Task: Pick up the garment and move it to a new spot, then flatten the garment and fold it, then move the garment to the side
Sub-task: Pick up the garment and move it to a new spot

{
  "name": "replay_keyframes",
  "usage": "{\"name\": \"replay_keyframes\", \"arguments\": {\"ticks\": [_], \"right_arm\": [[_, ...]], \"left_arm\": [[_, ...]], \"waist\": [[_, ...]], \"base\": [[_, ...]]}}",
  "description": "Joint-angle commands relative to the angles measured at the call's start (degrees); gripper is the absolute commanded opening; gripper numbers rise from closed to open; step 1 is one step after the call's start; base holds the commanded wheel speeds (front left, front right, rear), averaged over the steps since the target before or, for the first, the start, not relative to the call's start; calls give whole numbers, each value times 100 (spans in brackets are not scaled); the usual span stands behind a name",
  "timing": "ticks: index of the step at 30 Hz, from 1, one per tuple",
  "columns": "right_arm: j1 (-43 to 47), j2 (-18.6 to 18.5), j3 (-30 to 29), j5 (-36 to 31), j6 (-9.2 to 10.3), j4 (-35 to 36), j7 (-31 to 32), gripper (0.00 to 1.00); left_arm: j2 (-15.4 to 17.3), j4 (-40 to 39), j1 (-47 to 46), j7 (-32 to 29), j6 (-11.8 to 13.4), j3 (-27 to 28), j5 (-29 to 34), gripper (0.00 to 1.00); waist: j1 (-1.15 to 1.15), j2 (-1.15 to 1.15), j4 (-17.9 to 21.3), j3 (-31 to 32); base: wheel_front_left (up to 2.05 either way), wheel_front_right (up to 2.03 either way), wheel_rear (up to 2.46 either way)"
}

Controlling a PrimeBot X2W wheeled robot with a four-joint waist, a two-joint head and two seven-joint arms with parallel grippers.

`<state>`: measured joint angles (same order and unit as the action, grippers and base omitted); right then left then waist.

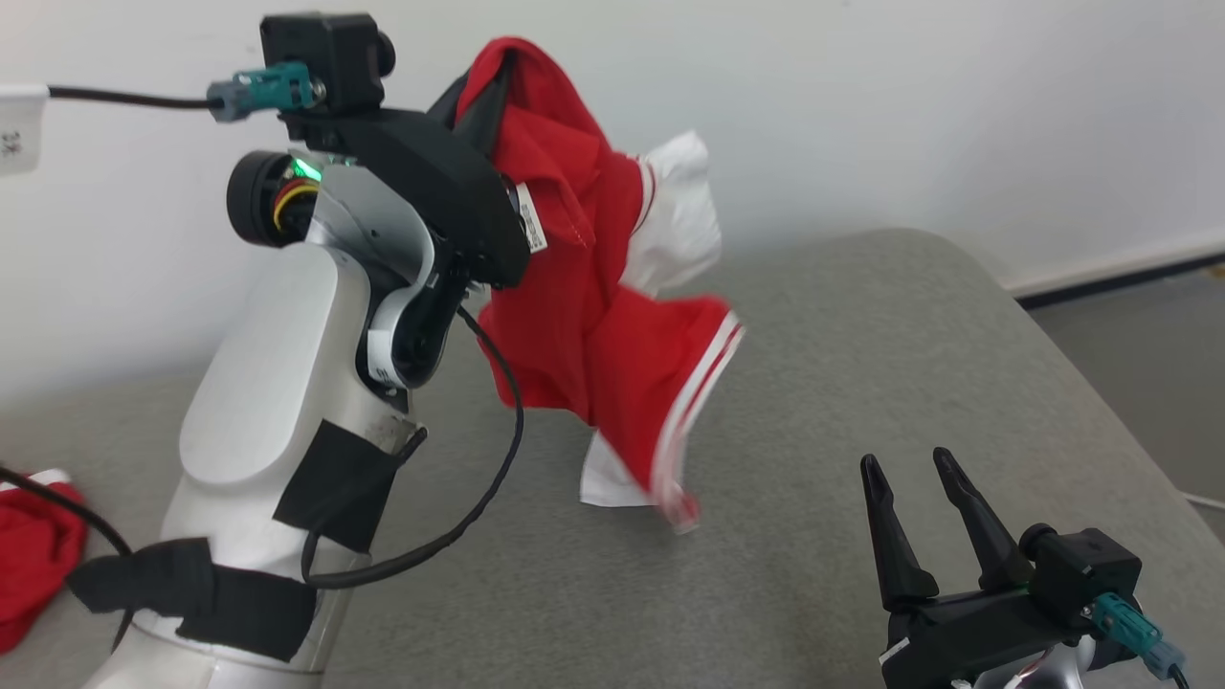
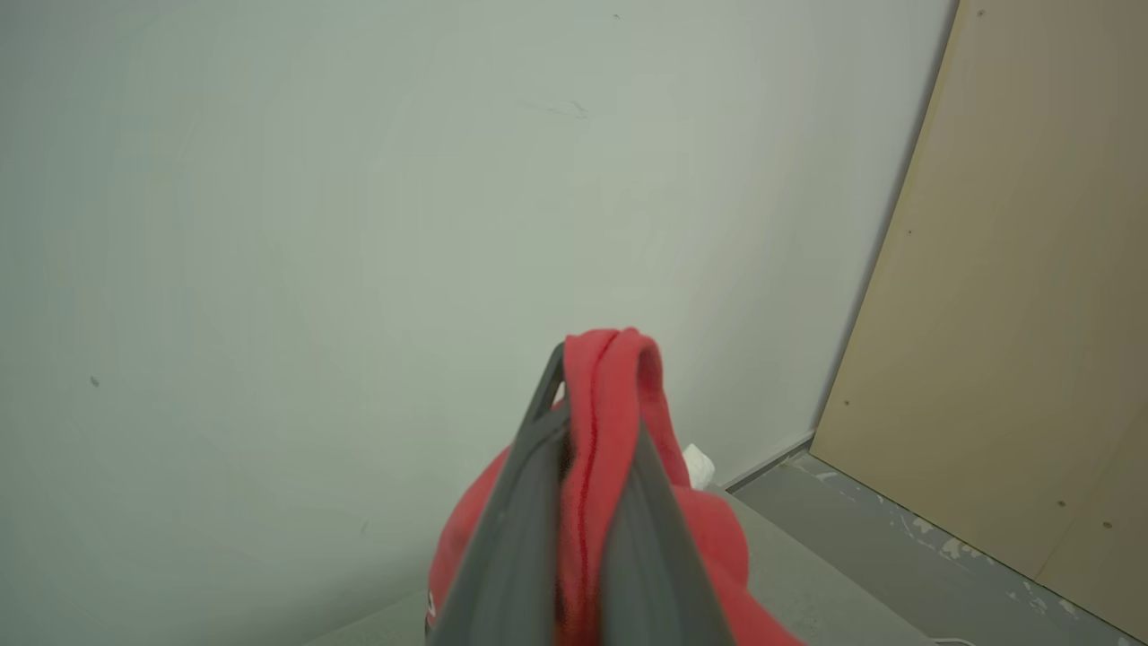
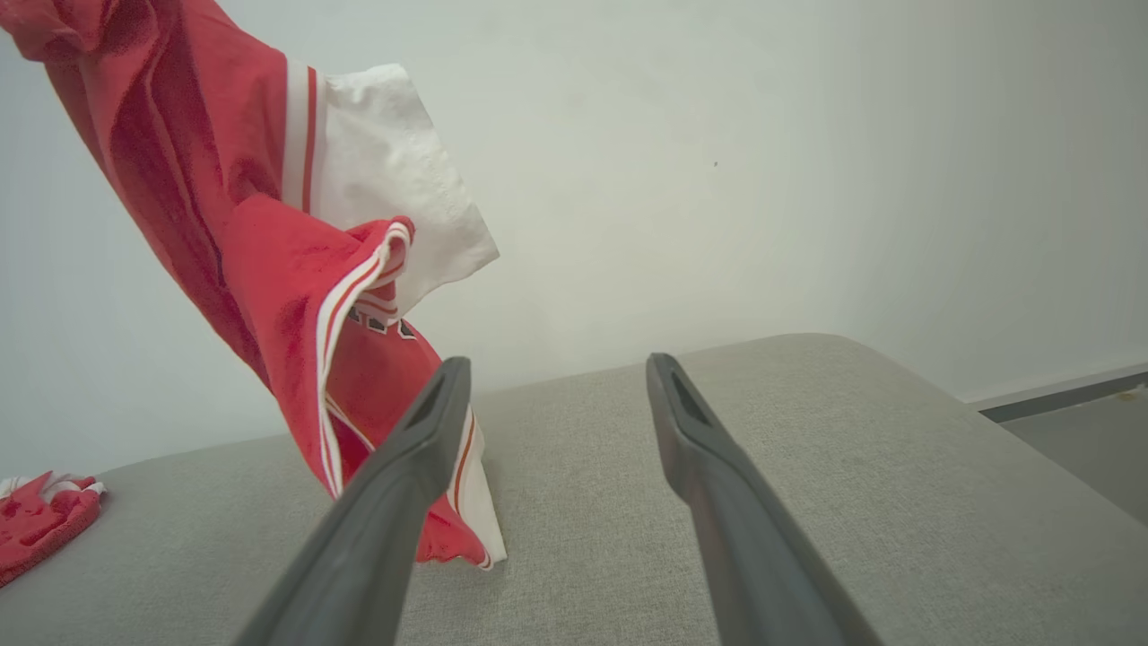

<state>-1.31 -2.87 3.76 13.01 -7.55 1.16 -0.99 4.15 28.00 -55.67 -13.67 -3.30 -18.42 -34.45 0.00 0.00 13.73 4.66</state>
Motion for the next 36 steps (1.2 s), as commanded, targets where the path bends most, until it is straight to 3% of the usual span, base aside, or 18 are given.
{"name": "replay_keyframes", "arguments": {"ticks": [1, 8, 19, 25, 26, 27, 32, 36], "right_arm": [[7, -4, 6, 9, 12, 34, 17, 100], [33, -3, 34, 60, 12, 57, -32, 100], [-57, -3, 185, 132, 12, -44, -32, 100], [-85, -5, 322, 192, 12, -138, -70, 100], [-106, -5, 348, 212, 12, -153, -76, 100], [-128, -3, 375, 226, 12, -163, -87, 100], [-144, -5, 357, 268, 12, -242, -155, 100], [-26, -5, 198, 215, 12, -268, -173, 100]], "left_arm": [[22, -48, 94, 60, 31, -5, 49, 0], [224, -42, 210, 304, 318, -45, 343, 0], [68, 927, 1251, 621, -65, -584, 305, 0], [-56, 1634, 1769, 1514, -255, -931, 370, 0], [-61, 1751, 1818, 1641, -263, -976, 355, 29], [-71, 1888, 1851, 1718, -273, -1021, 322, 100], [-123, 2253, 1949, 1940, -363, -1192, 6, 100], [-132, 2048, 2085, 2045, -414, -1428, -323, 100]], "waist": [[0, 0, 464, -303], [0, 0, 509, -487], [0, 0, 267, -561], [0, 0, 293, -550], [0, 0, 310, -548], [0, 0, 324, -546], [0, 0, 340, -494], [0, 0, 211, -385]], "base": [[0, 0, 0], [0, 0, 0], [0, 0, 0], [0, 0, 0], [0, 0, 0], [0, 0, 0], [0, 0, 0], [0, 0, 0]]}}
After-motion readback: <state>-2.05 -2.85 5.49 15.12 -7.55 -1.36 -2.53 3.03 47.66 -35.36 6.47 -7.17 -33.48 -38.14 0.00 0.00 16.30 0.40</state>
